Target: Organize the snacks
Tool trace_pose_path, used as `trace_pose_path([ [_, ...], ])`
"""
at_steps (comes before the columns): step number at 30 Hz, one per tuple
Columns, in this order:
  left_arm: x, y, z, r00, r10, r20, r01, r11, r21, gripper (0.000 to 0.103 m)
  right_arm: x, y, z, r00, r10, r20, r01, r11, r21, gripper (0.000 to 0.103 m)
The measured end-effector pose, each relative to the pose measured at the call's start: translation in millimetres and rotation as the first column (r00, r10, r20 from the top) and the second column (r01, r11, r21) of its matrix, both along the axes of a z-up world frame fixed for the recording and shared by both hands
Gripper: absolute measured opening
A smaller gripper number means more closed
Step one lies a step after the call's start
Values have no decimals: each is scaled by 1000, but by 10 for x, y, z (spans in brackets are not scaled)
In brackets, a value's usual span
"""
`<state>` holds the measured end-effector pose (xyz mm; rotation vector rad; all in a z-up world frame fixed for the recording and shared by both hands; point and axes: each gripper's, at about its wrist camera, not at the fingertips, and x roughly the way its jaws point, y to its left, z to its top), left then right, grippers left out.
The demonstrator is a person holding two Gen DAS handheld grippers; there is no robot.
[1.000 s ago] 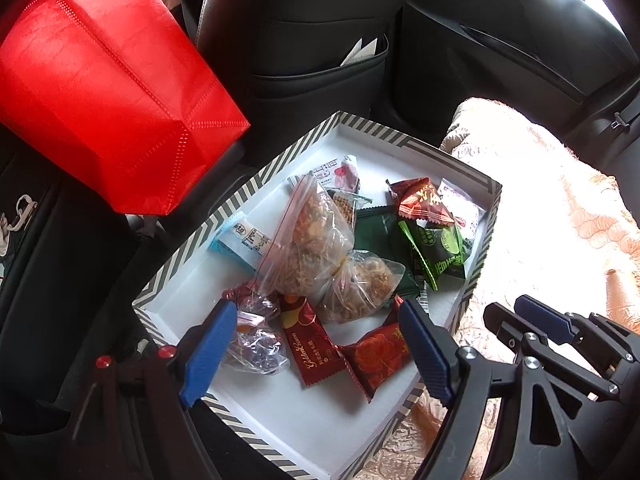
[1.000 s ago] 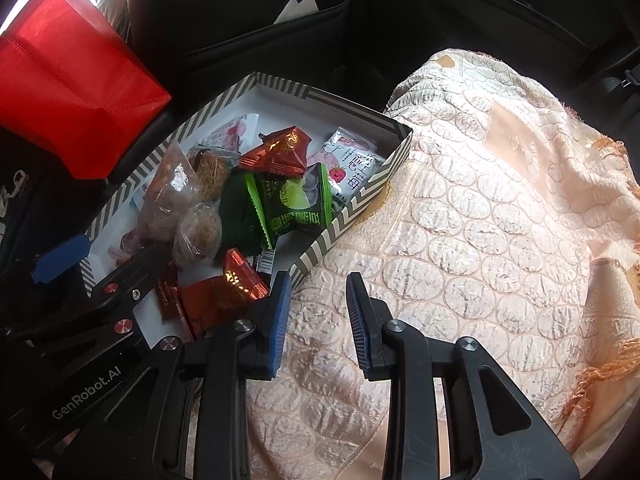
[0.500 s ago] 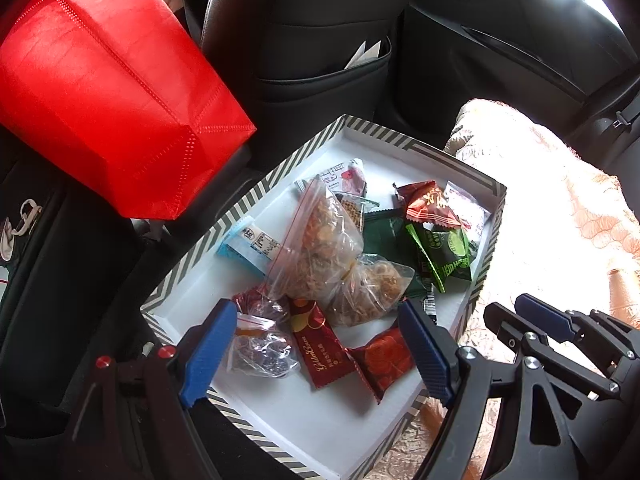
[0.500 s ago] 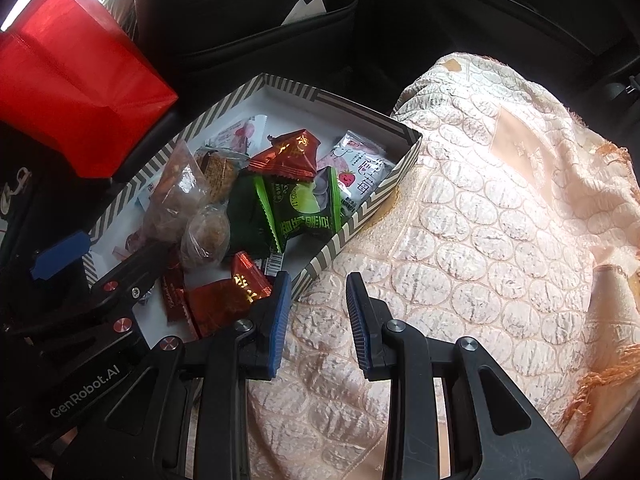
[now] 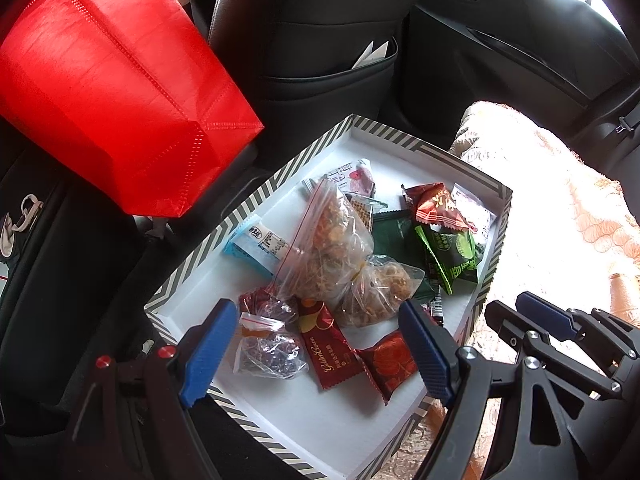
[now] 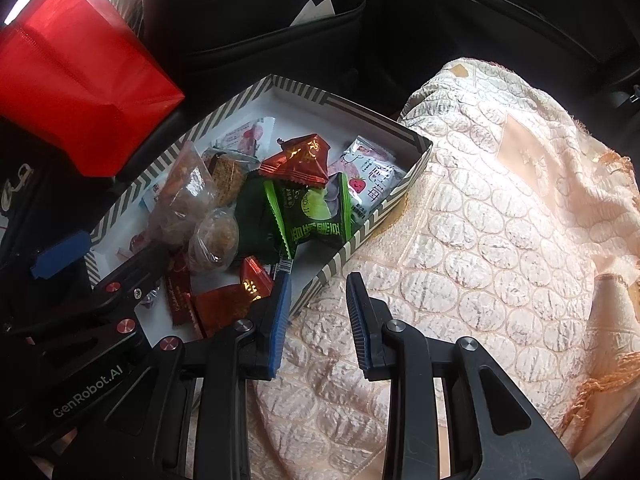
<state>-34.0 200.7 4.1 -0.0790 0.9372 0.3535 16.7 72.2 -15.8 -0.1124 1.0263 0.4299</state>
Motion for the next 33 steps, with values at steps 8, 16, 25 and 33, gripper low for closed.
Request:
trace_pose_path([
  [8,0,27,6,1000,0,0,0,1000,1,85,-1,15,-3,1000,1,1,-1,1000,-1,28],
  [16,4,37,4,1000,0,0,0,1000,3,85,-4,31,-3,1000,1,3,-1,1000,-3,28],
  [25,9,44,8,1000,-2,1,2,1000,11,85,-3,43,-7,1000,4,3,-4,1000,-2,28],
  [33,-20,28,62,999,-18,42,17,999,37,85,-9,36,-9,1000,3,-1,-3,1000,4,28],
])
